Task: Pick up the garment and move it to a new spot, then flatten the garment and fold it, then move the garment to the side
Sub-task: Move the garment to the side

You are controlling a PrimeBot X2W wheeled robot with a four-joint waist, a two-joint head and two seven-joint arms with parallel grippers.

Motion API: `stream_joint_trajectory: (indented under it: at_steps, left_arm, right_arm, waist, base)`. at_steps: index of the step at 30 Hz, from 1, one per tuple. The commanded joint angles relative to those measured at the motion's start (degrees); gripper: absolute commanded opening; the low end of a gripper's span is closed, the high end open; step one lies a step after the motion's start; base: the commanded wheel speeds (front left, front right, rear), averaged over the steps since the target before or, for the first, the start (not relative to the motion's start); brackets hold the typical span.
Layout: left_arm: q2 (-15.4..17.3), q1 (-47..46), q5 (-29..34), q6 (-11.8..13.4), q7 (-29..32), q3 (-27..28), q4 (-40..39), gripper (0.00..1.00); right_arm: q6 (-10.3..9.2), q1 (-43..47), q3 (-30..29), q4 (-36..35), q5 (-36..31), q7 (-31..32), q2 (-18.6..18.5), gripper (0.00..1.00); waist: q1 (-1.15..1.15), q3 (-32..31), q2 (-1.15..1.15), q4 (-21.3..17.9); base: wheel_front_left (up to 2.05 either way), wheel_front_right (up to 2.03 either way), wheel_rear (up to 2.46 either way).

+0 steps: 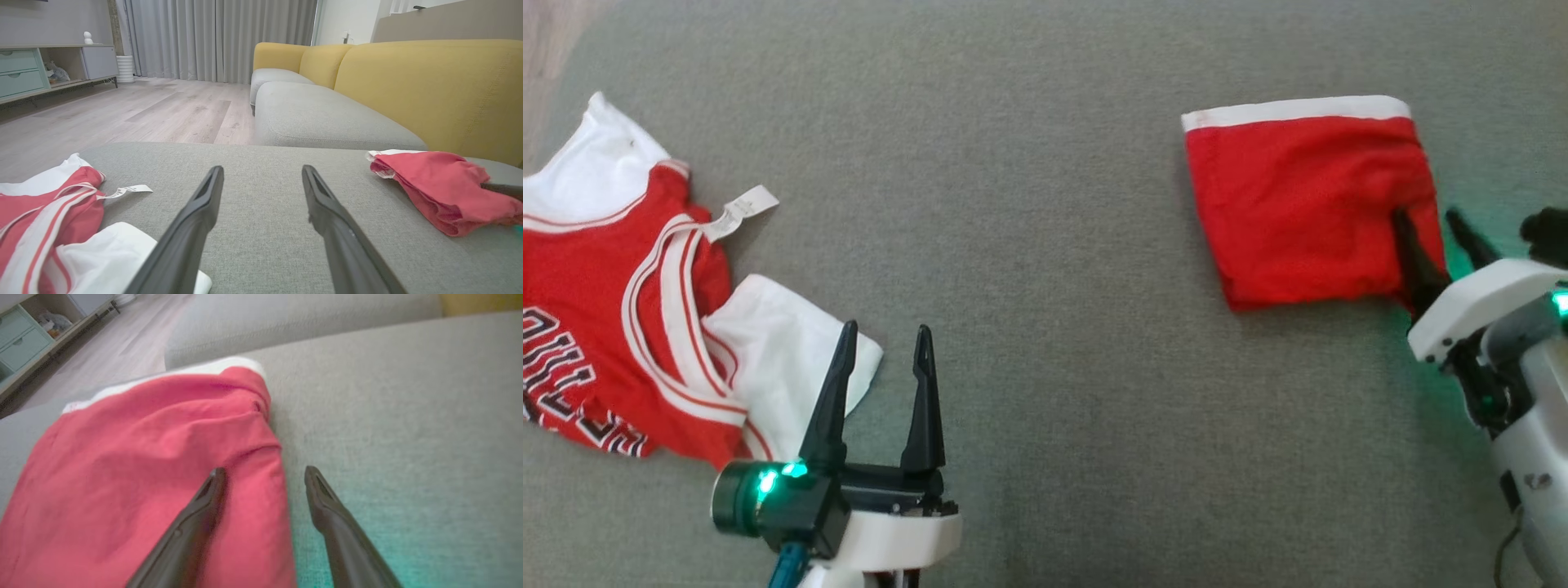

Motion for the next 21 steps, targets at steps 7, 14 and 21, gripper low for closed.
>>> stream_joint_trajectory:
  at_steps: [7, 14, 21]
  left_arm:
    - [-0.2, -2.7, -0.4, 1.0, -0.3, 1.7, -2.2, 1.00]
    - [-0.2, -4.7, 0.2, 0.1, -0.3, 2.1, -2.5, 1.00]
    - [-0.2, -8.5, 1.6, -1.4, -0.3, 1.8, -2.2, 1.00]
  right_arm:
    - [-0.05, -1.2, 3.0, -0.3, 8.4, -0.9, -4.5, 0.00]
    - [-0.05, -4.0, 3.1, 0.2, 9.3, -3.6, -11.2, 0.00]
    - [-0.05, -6.7, -1.8, 2.6, 9.5, -5.5, -18.7, 0.00]
  waist:
    - [-0.01, 2.2, 0.00, -0.4]
    - [-0.01, 6.3, 0.00, -4.2]
    - [-0.01, 11.7, 0.00, -7.7]
  base:
    - [0.00, 0.00, 0.00]
    - [0.00, 0.00, 0.00]
    - [0.00, 0.00, 0.00]
